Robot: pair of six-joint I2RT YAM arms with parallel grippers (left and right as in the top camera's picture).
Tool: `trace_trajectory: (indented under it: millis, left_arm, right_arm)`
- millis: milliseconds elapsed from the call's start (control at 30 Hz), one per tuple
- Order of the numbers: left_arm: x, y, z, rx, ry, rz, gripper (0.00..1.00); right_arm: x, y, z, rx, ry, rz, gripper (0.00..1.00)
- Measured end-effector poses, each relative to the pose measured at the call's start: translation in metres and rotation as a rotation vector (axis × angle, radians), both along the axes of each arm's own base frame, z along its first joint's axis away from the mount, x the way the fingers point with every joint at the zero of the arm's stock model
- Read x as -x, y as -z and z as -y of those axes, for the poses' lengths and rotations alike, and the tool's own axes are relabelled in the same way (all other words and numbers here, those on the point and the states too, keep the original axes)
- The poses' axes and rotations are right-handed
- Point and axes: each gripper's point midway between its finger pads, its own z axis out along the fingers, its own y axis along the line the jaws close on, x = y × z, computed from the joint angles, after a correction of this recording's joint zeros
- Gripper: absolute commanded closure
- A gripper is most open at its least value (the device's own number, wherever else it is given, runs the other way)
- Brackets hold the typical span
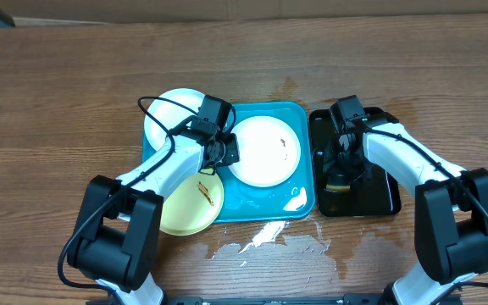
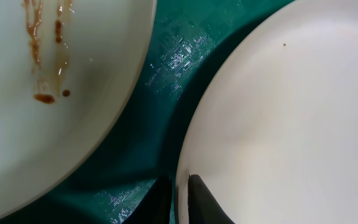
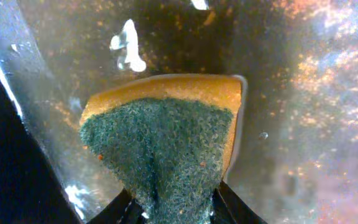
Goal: Clean dirty plates on tray and stack at the side
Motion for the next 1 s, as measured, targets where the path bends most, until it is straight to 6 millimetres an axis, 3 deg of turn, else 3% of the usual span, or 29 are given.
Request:
trace_trajectory:
  millis: [33, 67, 233, 400, 500, 633, 733, 1000]
  left_arm:
    - [0.0, 0.0, 0.0, 0.0, 0.0, 0.0, 0.87]
    - [0.0, 0.0, 0.0, 0.0, 0.0, 0.0, 0.87]
    - [0.0, 0.0, 0.0, 0.0, 0.0, 0.0, 0.89]
    - [0.0, 0.0, 0.0, 0.0, 0.0, 0.0, 0.96]
    - [0.0, 0.0, 0.0, 0.001, 0.0, 0.0, 0.96]
    - [0.0, 0.0, 0.0, 0.001, 0.0, 0.001, 0.96]
    - [-0.001, 0.0, 0.0, 0.002, 0.0, 0.003, 0.96]
    - [-0.002, -0.001, 0.001, 0.004, 0.0, 0.007, 0.96]
  right_arm:
    - [-0.001, 0.0, 0.0, -0.001, 0.0, 0.002, 0.93]
    - [-0.001, 0.0, 0.0, -0.002, 0.002, 0.006, 0.96]
    - [0.0, -0.001, 0.0, 0.001, -0.01, -0.003, 0.96]
    - [-0.007, -0.025, -0.001, 0.01, -0.032, -0.003, 0.96]
    - [-0.018, -0.057, 0.001, 0.014, -0.035, 0.074, 0.96]
    - [-0.025, -0.116, 0.003, -0.002, -0.032, 0.246, 0.96]
    - [-0.024, -0.142, 0.005, -0.011, -0.031, 0.321, 0.96]
    - [-0.029, -0.139, 0.004, -0.009, -0.039, 0.326, 0.96]
